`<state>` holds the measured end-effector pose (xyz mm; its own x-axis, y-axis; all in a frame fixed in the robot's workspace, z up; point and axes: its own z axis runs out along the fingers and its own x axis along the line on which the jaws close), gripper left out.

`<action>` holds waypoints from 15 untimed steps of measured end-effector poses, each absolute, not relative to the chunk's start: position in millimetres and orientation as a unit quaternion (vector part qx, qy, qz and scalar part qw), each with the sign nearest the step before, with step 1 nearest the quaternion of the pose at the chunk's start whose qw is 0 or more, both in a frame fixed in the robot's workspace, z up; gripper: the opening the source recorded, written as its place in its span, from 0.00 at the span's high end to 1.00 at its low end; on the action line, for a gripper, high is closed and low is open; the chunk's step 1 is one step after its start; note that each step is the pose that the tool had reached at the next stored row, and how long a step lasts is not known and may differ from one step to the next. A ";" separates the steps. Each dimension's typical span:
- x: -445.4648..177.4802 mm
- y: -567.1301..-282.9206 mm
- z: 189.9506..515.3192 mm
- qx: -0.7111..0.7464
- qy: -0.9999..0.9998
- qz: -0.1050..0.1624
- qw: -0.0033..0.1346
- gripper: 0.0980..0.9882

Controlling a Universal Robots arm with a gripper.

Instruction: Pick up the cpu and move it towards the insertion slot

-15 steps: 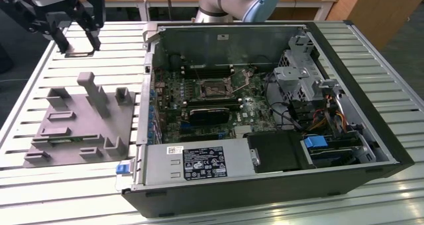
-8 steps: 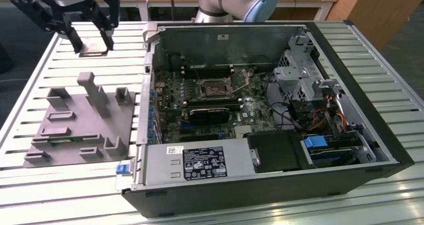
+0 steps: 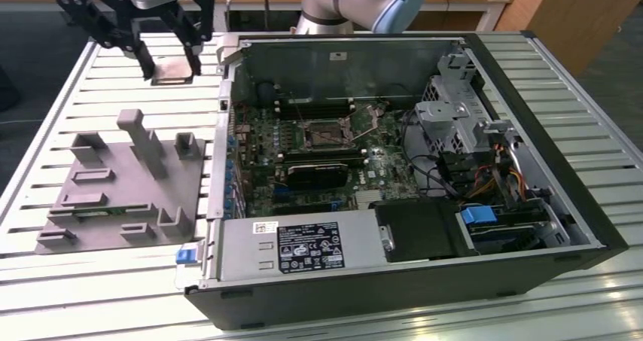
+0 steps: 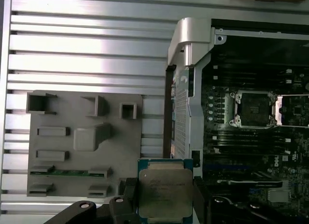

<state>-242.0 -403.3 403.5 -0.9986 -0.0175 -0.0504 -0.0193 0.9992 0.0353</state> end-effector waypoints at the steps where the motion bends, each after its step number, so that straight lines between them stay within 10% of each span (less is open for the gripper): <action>1: -238.0 -403.3 403.5 -0.009 0.999 0.018 0.025 0.50; 15: -184.1 -403.3 403.5 -0.009 0.999 0.018 0.025 0.50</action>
